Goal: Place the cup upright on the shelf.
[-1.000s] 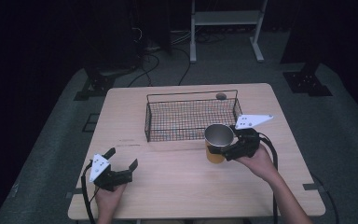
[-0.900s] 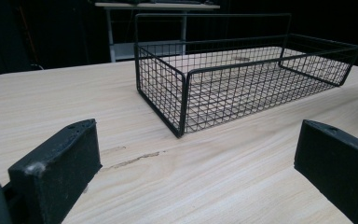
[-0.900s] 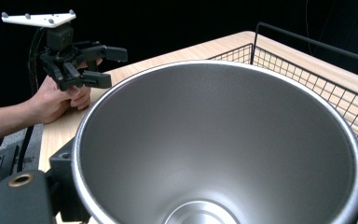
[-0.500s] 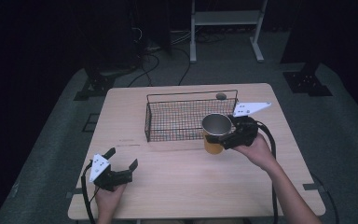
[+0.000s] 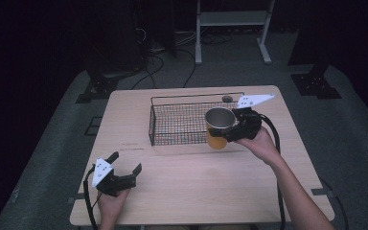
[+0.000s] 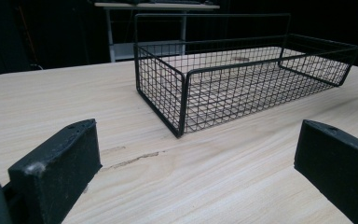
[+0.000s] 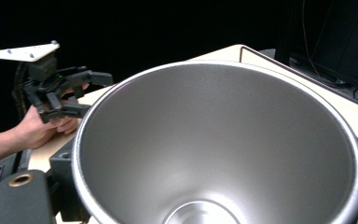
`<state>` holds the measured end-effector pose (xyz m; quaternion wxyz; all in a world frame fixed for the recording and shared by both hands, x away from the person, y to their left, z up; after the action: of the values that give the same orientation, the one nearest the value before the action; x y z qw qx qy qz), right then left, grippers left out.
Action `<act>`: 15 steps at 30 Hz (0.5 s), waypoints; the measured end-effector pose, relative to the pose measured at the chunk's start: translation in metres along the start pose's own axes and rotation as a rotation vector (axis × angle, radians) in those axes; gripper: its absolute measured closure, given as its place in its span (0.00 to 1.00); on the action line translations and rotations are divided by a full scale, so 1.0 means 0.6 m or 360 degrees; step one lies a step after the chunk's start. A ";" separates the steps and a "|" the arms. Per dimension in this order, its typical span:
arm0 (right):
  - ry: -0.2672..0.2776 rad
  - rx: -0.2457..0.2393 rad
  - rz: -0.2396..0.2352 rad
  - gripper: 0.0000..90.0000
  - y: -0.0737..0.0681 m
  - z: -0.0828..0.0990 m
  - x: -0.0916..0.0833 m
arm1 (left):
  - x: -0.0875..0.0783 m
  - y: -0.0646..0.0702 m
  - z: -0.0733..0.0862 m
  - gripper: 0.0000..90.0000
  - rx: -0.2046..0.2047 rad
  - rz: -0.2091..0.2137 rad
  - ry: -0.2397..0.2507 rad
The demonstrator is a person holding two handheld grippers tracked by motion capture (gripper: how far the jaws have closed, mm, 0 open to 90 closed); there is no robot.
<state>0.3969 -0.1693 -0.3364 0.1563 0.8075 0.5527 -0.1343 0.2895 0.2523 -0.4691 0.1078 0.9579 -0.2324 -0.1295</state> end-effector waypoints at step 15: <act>-0.0002 0.0052 0.0031 0.14 0.070 -0.019 0.042 | -0.001 -0.001 0.000 0.00 -0.0010 0.0003 0.0005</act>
<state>0.4457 -0.1576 -0.3312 0.1447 0.8151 0.5426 -0.1422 0.2894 0.2528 -0.4691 0.1112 0.9575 -0.2329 -0.1287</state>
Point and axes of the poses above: each handheld gripper's, and its own axes: x roughly forward along the jaws, z roughly out of its underside, y roughly to its right, the point moved 1 cm from there along x, roughly forward along the jaws, and after that the axes turned 15 degrees about -x, right-handed, at the moved point
